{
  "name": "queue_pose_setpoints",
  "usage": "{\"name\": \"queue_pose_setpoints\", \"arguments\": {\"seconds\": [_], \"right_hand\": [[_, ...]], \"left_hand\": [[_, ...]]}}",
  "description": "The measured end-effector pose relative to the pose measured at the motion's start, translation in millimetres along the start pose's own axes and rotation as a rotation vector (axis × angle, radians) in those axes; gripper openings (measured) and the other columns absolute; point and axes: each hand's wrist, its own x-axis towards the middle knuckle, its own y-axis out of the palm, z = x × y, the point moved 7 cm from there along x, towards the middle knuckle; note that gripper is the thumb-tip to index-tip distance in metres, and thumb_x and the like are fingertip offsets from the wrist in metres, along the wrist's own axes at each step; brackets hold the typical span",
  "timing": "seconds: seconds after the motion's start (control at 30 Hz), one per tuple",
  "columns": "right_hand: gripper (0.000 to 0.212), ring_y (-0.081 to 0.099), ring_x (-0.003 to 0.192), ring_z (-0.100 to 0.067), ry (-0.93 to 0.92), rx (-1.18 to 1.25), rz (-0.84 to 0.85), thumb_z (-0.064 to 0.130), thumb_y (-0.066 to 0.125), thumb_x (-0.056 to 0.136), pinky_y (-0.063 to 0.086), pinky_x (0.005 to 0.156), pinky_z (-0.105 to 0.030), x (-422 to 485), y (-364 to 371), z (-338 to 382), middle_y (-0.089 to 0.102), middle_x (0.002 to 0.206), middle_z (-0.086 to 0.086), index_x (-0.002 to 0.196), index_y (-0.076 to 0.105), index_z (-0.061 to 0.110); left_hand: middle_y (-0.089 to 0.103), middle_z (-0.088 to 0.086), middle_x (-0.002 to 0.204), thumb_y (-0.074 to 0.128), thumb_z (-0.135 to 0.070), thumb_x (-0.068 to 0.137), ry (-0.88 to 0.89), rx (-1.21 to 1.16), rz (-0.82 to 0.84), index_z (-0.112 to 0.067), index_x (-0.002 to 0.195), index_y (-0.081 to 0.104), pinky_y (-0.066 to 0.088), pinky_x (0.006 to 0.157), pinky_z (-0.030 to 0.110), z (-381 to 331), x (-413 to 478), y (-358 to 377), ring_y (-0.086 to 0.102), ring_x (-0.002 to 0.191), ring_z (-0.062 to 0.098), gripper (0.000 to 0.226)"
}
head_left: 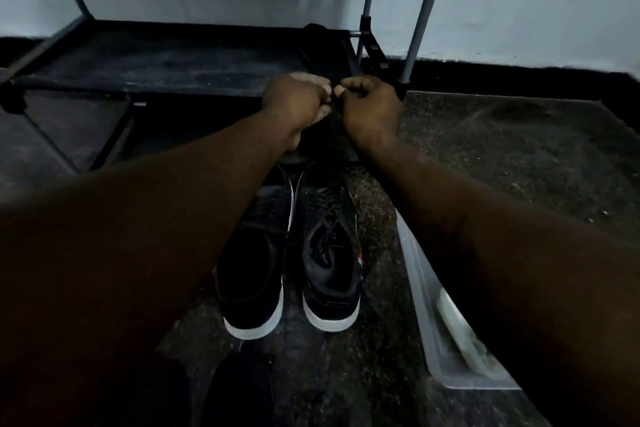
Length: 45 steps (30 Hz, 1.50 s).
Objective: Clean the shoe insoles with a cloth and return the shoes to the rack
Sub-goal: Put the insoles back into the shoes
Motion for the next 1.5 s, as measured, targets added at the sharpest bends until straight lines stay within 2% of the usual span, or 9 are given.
{"name": "queue_pose_setpoints", "arguments": {"seconds": [0.17,0.33,0.6,0.7,0.87,1.03,1.2,1.3,1.5], "right_hand": [[0.018,0.072,0.087,-0.006,-0.004,0.003,0.022,0.034,0.077,0.088,0.060,0.090,-0.033,-2,0,-1,0.078,0.092,0.009,0.103,0.081,0.025],[0.035,0.069,0.096,-0.003,-0.041,0.022,0.064,0.030,0.074,0.092,0.054,0.094,-0.022,-19,-14,8,0.074,0.101,0.012,0.127,0.073,0.030],[0.014,0.074,0.080,-0.020,0.034,0.154,0.212,0.022,0.065,0.088,0.062,0.079,-0.053,-99,-32,-1,0.078,0.085,0.003,0.089,0.077,0.026],[0.017,0.075,0.083,-0.016,0.038,0.107,0.239,0.035,0.063,0.082,0.061,0.083,-0.053,-141,-43,8,0.078,0.086,0.009,0.092,0.077,0.032],[0.011,0.072,0.084,-0.009,0.115,0.053,0.234,0.026,0.069,0.088,0.060,0.087,-0.044,-231,-72,15,0.076,0.085,0.012,0.094,0.078,0.028],[0.015,0.070,0.081,-0.005,0.254,0.008,0.457,0.024,0.077,0.086,0.058,0.085,-0.034,-347,-72,-10,0.076,0.087,0.010,0.101,0.077,0.025],[0.039,0.073,0.100,-0.023,0.301,-0.292,0.625,0.034,0.082,0.081,0.058,0.093,-0.037,-443,-76,-43,0.077,0.106,-0.004,0.116,0.071,0.020],[0.047,0.071,0.101,-0.032,0.255,-0.435,0.673,0.033,0.081,0.084,0.058,0.088,-0.039,-467,-81,-44,0.075,0.112,-0.014,0.124,0.064,0.014],[0.062,0.066,0.106,-0.044,0.153,-0.694,0.731,0.030,0.077,0.086,0.054,0.085,-0.045,-480,-85,-41,0.063,0.124,-0.027,0.135,0.046,0.008]], "left_hand": [[0.072,0.008,0.096,0.061,0.001,0.098,0.003,0.003,-0.005,-0.013,0.098,0.071,0.051,0.051,0.013,-4,-2,-2,0.067,0.077,0.010,0.017],[0.074,0.007,0.103,0.062,-0.002,0.096,0.018,0.033,-0.009,-0.016,0.111,0.073,0.049,0.047,0.014,-10,-18,-6,0.065,0.072,0.011,0.023],[0.074,0.003,0.077,0.065,-0.013,0.095,0.044,0.223,0.019,-0.019,0.087,0.076,0.050,0.050,0.019,-4,-89,-25,0.065,0.056,0.010,0.015],[0.072,0.005,0.074,0.061,-0.005,0.094,0.025,0.251,0.027,-0.015,0.088,0.075,0.048,0.049,0.018,1,-130,-31,0.063,0.051,0.009,0.019],[0.070,0.009,0.071,0.060,-0.003,0.094,-0.070,0.267,-0.001,-0.012,0.088,0.075,0.048,0.048,0.021,22,-215,-56,0.060,0.051,0.012,0.019],[0.078,0.004,0.076,0.062,-0.012,0.086,-0.122,0.562,0.087,-0.021,0.075,0.077,0.064,0.076,0.037,73,-304,-104,0.075,0.076,0.026,0.021],[0.077,0.004,0.109,0.070,-0.023,0.084,-0.118,0.998,0.105,-0.022,0.097,0.079,0.056,0.095,0.034,117,-373,-155,0.072,0.102,0.024,0.016],[0.074,0.011,0.115,0.067,-0.035,0.079,-0.153,0.988,0.064,-0.022,0.108,0.076,0.056,0.096,0.039,129,-395,-171,0.070,0.108,0.031,0.033],[0.066,0.014,0.134,0.078,-0.020,0.087,-0.251,0.947,0.163,-0.010,0.133,0.062,0.048,0.104,0.032,150,-412,-170,0.061,0.125,0.032,0.050]]}}
